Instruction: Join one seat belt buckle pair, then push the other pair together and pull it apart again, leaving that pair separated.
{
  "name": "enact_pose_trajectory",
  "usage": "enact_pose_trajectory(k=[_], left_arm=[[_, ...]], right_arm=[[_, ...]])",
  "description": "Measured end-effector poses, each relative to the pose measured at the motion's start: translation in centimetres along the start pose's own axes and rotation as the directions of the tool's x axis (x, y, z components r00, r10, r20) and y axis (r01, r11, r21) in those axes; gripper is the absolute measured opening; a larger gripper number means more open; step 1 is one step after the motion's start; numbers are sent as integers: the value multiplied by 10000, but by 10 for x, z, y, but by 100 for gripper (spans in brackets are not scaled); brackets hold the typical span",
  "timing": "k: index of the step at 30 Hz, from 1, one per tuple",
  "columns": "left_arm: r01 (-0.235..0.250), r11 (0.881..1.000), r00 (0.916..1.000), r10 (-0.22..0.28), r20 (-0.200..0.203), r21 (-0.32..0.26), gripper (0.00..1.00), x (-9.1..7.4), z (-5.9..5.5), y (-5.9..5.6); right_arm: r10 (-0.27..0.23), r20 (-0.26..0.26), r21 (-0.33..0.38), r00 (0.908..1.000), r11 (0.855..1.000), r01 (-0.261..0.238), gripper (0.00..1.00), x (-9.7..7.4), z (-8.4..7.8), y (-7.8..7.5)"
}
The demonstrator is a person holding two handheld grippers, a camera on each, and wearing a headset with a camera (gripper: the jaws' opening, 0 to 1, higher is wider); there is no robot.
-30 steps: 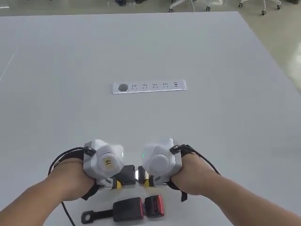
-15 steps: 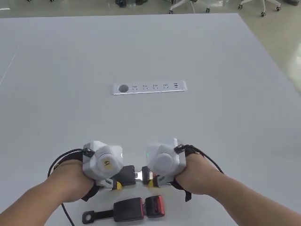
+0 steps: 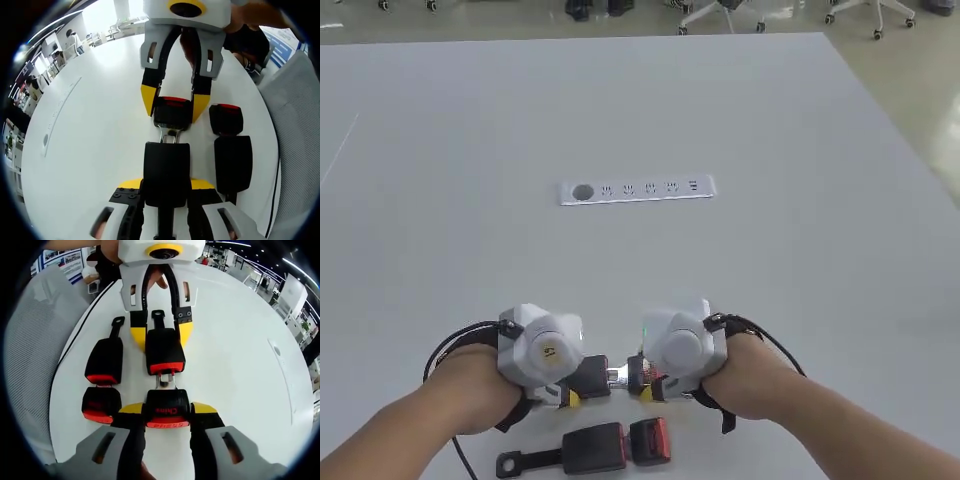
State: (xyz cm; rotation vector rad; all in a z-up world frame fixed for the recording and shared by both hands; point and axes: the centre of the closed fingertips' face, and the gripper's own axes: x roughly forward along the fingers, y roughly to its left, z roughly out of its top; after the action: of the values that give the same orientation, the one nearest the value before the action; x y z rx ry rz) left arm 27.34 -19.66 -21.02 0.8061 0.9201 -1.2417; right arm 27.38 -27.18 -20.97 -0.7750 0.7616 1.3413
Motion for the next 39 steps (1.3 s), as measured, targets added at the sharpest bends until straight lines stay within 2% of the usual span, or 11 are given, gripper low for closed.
enact_pose_trajectory(k=[6,13,18,22,30,34,39], left_arm=[[57,10000,10000,-57,18,-20,32,0,2,-3],[72,10000,10000,-72,44,-21,32,0,3,-3],[61,10000,10000,-61,13,-72,33,0,3,-4],[52,9999,10000,-52,4,-100,33,0,3,-4],[73,9999,10000,-73,41,-144,33,0,3,-3],[71,9997,9998,-67,190,-222,33,-1,2,-2],[31,9996,9999,-27,158,-271,33,-1,3,-2]], right_arm=[[-87,77,181,9999,9998,86,33,-7,-11,1],[-226,6,557,9997,9982,226,33,-23,-40,-4],[-261,-127,454,9996,9986,267,33,-31,-51,4],[-281,-206,405,9994,9988,290,33,-36,-59,4],[-362,-502,780,9981,9961,401,33,-55,-90,1],[-360,-645,807,9973,9959,411,33,-62,-100,2],[-288,-760,972,9967,9946,362,33,-67,-109,3]])
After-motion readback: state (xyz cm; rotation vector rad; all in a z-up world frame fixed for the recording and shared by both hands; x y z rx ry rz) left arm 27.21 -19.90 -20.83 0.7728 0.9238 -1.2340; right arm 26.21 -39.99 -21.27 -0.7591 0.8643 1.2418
